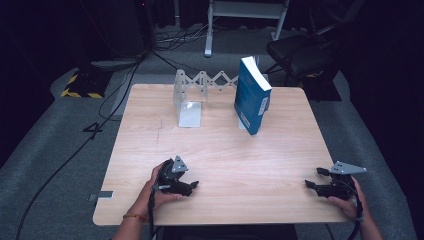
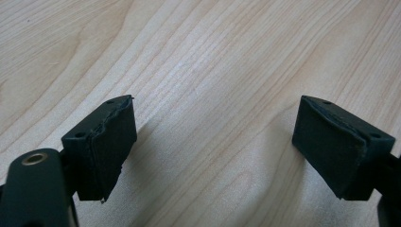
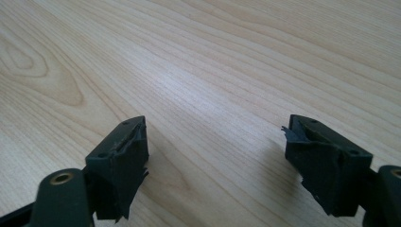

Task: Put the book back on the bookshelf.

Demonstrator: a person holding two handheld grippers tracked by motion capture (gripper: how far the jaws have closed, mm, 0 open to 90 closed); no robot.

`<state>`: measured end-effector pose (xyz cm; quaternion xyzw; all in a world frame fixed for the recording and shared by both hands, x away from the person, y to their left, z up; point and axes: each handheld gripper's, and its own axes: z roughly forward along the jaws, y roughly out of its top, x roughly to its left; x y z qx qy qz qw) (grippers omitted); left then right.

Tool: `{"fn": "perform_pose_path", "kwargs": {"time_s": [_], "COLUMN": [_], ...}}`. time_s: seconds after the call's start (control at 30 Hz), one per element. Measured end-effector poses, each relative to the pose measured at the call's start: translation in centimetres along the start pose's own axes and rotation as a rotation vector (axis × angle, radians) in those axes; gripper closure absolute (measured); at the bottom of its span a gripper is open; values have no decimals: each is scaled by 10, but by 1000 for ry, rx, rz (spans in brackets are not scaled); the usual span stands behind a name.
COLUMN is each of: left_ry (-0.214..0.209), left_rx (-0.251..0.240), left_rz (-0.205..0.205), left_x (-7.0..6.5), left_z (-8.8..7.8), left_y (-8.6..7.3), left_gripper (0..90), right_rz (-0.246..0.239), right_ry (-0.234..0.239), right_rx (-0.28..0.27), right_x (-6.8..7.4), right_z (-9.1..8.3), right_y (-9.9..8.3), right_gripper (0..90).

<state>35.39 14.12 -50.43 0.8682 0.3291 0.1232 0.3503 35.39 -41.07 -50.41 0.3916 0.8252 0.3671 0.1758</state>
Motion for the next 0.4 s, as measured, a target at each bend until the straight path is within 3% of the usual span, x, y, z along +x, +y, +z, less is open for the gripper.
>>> {"fn": "perform_pose_path", "kwargs": {"time_s": [0.4], "left_ry": [2], "left_rx": [1], "left_rz": [0], "left_x": [0], "left_z": [0], "left_y": [0], "left_gripper": [149], "right_rz": [5], "right_ry": [-9], "right_rx": [4], "right_x": [0], "right_z": [1], "right_y": [1], "right_gripper": [202]}}
